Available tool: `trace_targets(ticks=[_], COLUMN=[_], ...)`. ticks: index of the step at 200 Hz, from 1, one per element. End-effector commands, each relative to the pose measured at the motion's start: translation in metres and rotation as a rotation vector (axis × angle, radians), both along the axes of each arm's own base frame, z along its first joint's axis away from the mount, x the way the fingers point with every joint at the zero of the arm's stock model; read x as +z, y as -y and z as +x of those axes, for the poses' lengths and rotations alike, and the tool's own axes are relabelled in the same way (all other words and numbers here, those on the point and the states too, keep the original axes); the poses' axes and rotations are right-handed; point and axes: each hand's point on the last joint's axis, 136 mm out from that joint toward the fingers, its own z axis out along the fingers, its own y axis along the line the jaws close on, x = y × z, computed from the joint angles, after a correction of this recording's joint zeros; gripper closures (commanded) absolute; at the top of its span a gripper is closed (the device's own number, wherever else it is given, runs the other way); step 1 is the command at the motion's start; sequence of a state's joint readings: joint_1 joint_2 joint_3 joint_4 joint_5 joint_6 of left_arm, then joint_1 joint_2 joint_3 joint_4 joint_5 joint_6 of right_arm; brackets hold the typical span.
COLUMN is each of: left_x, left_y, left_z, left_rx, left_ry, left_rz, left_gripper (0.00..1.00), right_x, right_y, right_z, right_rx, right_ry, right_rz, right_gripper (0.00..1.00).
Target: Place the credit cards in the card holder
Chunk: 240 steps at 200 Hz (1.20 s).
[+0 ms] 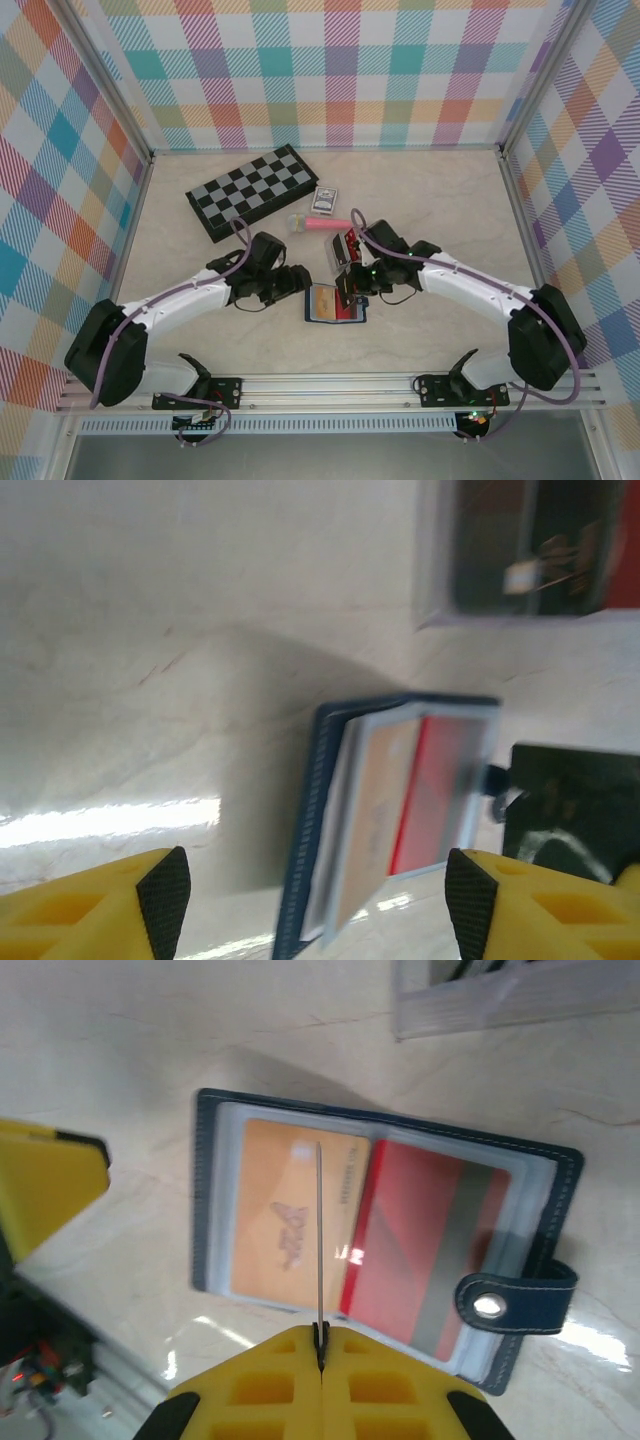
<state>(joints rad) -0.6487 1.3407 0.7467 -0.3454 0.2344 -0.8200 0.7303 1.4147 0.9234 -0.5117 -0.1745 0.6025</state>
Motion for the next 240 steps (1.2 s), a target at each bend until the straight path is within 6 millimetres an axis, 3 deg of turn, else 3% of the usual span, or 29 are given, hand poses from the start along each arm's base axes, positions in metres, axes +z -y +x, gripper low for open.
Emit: trace_targets(ticks=[1, 40, 70, 103, 160, 192, 212, 240], left_x=[-0.016, -0.03, -0.039, -0.044, -0.05, -0.052, -0.052, -0.052], left_y=[0.005, 0.022, 0.019, 0.015, 0.016, 0.015, 0.015, 0.014], left_z=[-0.008, -0.01, -0.009, -0.01, -0.012, -0.013, -0.014, -0.013], left_rx=[-0.04, -0.099, -0.087, -0.083, -0.083, -0.078, -0.078, -0.073], left_ry=[-0.041, -0.078, -0.082, -0.085, -0.103, -0.108, -0.11, -0.109], left_rz=[0.009, -0.013, 0.018, 0.033, 0.029, 0.033, 0.032, 0.033], left_gripper=[0.33, 0.43, 0.71, 0.87, 0.93, 0.94, 0.95, 0.95], right_x=[-0.021, -0.03, -0.03, -0.031, -0.026, -0.033, -0.03, -0.019], right_y=[0.019, 0.034, 0.049, 0.061, 0.038, 0.044, 0.063, 0.055], right_z=[0.007, 0.006, 0.007, 0.006, 0.004, 0.003, 0.004, 0.004], right_rx=[-0.077, -0.09, -0.115, -0.144, -0.126, -0.146, -0.191, -0.179], right_ry=[0.024, 0.041, 0.057, 0.065, 0.066, 0.059, 0.085, 0.116], right_rz=[-0.137, -0.207, -0.271, -0.304, -0.127, -0.146, -0.224, -0.128], right_gripper=[0.96, 0.96, 0.95, 0.95, 0.94, 0.94, 0.95, 0.94])
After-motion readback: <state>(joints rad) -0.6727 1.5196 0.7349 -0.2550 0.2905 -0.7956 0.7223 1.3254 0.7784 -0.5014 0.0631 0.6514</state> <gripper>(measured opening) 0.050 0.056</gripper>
